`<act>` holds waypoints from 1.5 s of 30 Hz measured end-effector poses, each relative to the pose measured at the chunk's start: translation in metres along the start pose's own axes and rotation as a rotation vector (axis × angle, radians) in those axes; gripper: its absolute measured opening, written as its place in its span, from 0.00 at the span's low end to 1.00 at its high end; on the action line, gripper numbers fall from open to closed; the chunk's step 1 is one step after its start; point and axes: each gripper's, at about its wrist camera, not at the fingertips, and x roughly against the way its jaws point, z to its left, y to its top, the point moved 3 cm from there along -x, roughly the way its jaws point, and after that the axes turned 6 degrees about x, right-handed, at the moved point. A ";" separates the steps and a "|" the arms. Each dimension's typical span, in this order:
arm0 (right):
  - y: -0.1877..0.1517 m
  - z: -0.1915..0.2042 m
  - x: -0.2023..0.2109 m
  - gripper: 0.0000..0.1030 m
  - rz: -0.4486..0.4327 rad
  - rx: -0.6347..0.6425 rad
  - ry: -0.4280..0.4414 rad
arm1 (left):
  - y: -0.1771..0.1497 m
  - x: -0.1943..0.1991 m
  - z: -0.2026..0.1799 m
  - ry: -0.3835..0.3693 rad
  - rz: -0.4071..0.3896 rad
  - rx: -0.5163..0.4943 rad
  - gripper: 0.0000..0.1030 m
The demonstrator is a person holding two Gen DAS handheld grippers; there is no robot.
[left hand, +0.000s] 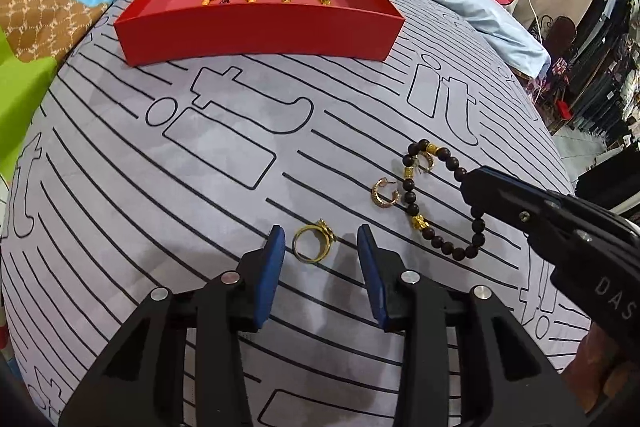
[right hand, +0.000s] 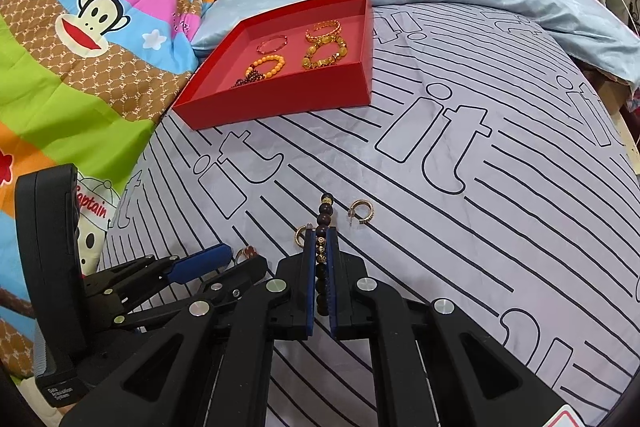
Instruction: Organize jewelry
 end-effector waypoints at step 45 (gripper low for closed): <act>0.193 0.051 -0.068 0.05 -0.139 0.034 0.146 | 0.187 -0.008 0.058 0.081 -0.181 0.052 0.22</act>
